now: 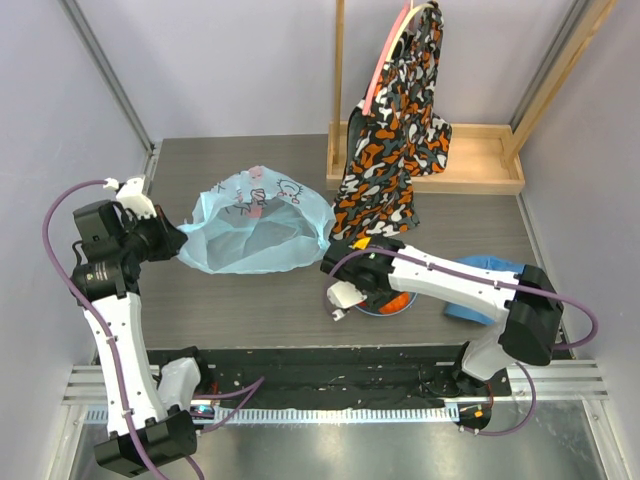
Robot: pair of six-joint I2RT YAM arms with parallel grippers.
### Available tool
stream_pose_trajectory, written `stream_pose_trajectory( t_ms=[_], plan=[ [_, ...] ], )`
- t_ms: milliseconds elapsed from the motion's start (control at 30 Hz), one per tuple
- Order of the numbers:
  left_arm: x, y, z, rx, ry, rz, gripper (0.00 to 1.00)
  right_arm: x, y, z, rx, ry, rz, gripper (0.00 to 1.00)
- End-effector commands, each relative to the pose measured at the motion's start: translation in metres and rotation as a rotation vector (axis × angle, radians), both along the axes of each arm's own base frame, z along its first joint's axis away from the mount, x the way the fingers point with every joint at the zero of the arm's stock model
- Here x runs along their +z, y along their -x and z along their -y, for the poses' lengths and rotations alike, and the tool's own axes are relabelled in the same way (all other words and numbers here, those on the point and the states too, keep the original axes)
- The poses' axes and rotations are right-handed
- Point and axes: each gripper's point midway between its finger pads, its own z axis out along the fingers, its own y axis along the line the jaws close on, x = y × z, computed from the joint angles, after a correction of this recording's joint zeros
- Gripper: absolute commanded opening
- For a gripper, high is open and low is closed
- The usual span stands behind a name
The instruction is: Take the fake fruits out of the plastic bag
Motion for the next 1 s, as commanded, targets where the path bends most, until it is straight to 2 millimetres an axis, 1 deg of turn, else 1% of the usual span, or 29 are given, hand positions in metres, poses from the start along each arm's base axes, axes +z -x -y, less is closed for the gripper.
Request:
stream_pose_trajectory(
  t_ms=[0,100,200,233,267,300,333,367,400,433,467,500,533,567,600,633,667,700,733,767,800,833,867,900,967],
  plan=[
    [0.013,-0.006,0.003,-0.026,-0.003,0.054,0.0,0.04,-0.006,-0.005,-0.003,-0.082,0.083,0.72],
    [0.014,-0.007,0.003,-0.026,-0.007,0.057,0.0,0.064,-0.007,-0.008,0.02,-0.148,0.111,0.72],
    [0.014,-0.008,0.002,-0.022,-0.004,0.053,0.0,0.101,-0.015,-0.017,0.032,-0.282,0.18,0.73],
    [0.015,-0.009,0.001,-0.014,-0.003,0.052,0.0,0.109,-0.02,-0.022,0.025,-0.338,0.208,0.73],
    [0.019,-0.01,-0.002,0.0,-0.012,0.059,0.0,0.123,-0.025,-0.018,0.002,-0.405,0.247,0.73],
    [0.02,-0.01,-0.007,0.022,-0.03,0.059,0.0,0.128,-0.029,-0.021,-0.015,-0.469,0.263,0.74],
    [0.022,-0.011,-0.01,0.033,-0.044,0.063,0.0,0.141,-0.039,-0.028,-0.054,-0.584,0.322,0.78],
    [0.03,-0.012,-0.014,0.045,-0.071,0.081,0.0,0.149,-0.049,-0.019,-0.117,-0.656,0.363,0.79],
    [0.033,-0.012,-0.019,0.062,-0.093,0.085,0.0,0.159,-0.054,-0.01,-0.168,-0.734,0.405,0.81],
    [0.037,-0.013,-0.027,0.097,-0.128,0.086,0.0,0.171,-0.062,-0.01,-0.238,-0.87,0.445,0.84],
    [0.04,-0.013,-0.034,0.12,-0.158,0.088,0.0,0.176,-0.067,-0.003,-0.284,-0.928,0.469,0.85],
    [0.047,-0.013,-0.039,0.143,-0.182,0.099,0.0,0.18,-0.076,0.022,-0.371,-0.967,0.518,0.86],
    [0.048,-0.013,-0.053,0.206,-0.22,0.088,0.0,0.184,-0.081,0.026,-0.406,-1.025,0.537,0.86],
    [0.044,-0.015,-0.064,0.251,-0.246,0.062,0.0,0.181,-0.086,0.039,-0.473,-1.055,0.555,0.86],
    [0.047,-0.015,-0.074,0.311,-0.261,0.042,0.0,0.174,-0.094,0.063,-0.561,-1.055,0.585,0.86],
    [0.043,-0.013,-0.087,0.374,-0.281,0.0,0.0,0.174,-0.099,0.077,-0.619,-1.083,0.616,0.86],
    [0.039,-0.013,-0.099,0.426,-0.293,-0.042,0.0,0.171,-0.103,0.086,-0.698,-1.136,0.62,0.86],
    [0.028,-0.014,-0.107,0.455,-0.292,-0.106,0.0,0.167,-0.107,0.096,-0.751,-1.162,0.621,0.86],
    [0.027,-0.013,-0.114,0.477,-0.281,-0.121,0.0,0.162,-0.115,0.126,-0.858,-1.166,0.66,0.86],
    [0.025,-0.014,-0.116,0.489,-0.27,-0.132,0.0,0.158,-0.119,0.133,-0.913,-1.197,0.658,0.86],
    [0.022,-0.015,-0.118,0.497,-0.258,-0.144,0.0,0.154,-0.122,0.145,-0.998,-1.227,0.671,0.86],
    [0.022,-0.016,-0.117,0.509,-0.243,-0.145,0.0,0.147,-0.125,0.162,-1.079,-1.224,0.692,0.86],
    [0.022,-0.02,-0.107,0.467,-0.205,-0.133,0.07,0.137,-0.129,0.168,-1.13,-1.217,0.683,0.86],
    [0.026,-0.023,-0.094,0.411,-0.157,-0.112,0.38,0.133,-0.129,0.166,-1.169,-1.242,0.664,0.86],
    [0.038,-0.024,-0.079,0.374,-0.1,-0.051,0.67,0.125,-0.124,0.16,-1.191,-1.26,0.606,0.87]
  ],
)
